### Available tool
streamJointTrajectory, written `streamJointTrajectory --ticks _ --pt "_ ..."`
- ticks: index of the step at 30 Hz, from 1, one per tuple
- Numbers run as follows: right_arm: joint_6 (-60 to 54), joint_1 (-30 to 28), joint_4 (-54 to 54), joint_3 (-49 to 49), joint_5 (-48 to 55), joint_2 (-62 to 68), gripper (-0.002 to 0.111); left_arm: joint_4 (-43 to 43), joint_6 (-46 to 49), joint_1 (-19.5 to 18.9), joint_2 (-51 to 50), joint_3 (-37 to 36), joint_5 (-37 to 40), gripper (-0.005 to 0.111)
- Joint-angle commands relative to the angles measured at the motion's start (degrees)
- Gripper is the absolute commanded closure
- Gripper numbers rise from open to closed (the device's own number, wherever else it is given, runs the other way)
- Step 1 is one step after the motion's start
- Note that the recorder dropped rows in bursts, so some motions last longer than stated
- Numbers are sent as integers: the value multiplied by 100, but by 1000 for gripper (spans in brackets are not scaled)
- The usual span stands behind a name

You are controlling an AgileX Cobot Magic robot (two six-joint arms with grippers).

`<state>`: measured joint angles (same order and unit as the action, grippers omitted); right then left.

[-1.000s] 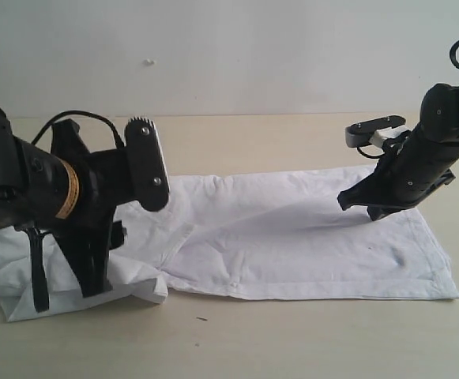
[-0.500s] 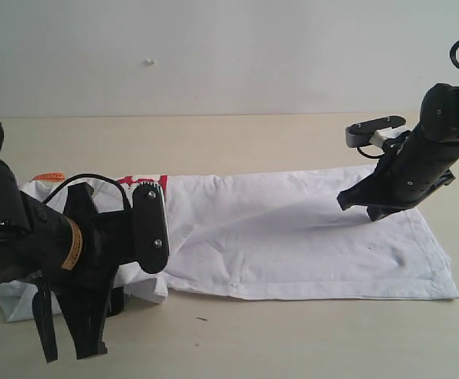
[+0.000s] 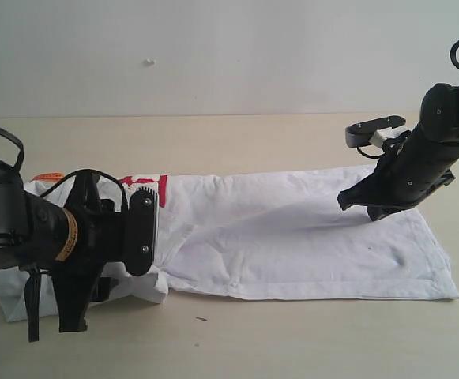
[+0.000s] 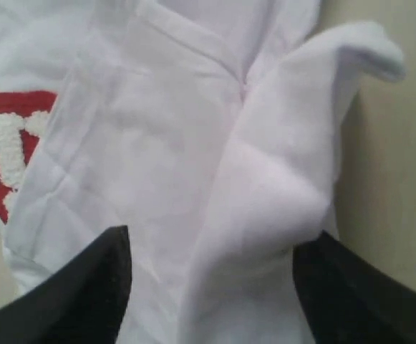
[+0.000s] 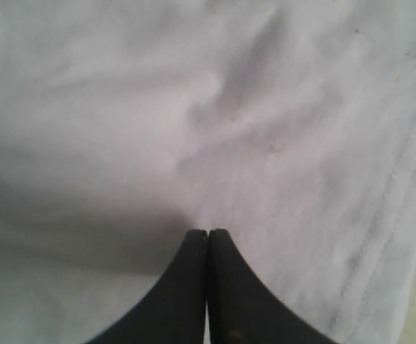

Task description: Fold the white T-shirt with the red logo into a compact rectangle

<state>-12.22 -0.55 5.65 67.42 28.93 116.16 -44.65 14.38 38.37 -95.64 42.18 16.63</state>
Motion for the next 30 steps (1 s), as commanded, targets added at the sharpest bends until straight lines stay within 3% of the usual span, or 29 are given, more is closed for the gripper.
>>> streamJointTrajectory --ticks 1,6,13,15,17,23,25,30 --pt "-29 -11 -30 -19 -85 -25 108 -446 1 -11 59 115 -186 44" --pt "-29 -11 -30 -19 -85 -25 108 -1292 -9 -60 11 216 -70 51" --pt "-63 -11 -73 -19 -79 -25 108 -1342 -9 -60 11 347 -257 96" --pt "-63 -11 -73 -19 -79 -25 108 -1319 -9 -60 11 347 -245 100" --pt "-63 -11 -70 -19 -111 -25 108 -1319 -92 -60 11 371 -175 94" --pt "-63 -11 -70 -19 -149 -25 108 -1282 -1581 -60 86 577 234 51" --pt "-63 -11 -70 -19 -191 -25 108 -1216 -1923 -44 97 577 323 48" --pt "-74 -11 -70 -19 -191 -25 108 -273 -1925 -14 121 577 633 53"
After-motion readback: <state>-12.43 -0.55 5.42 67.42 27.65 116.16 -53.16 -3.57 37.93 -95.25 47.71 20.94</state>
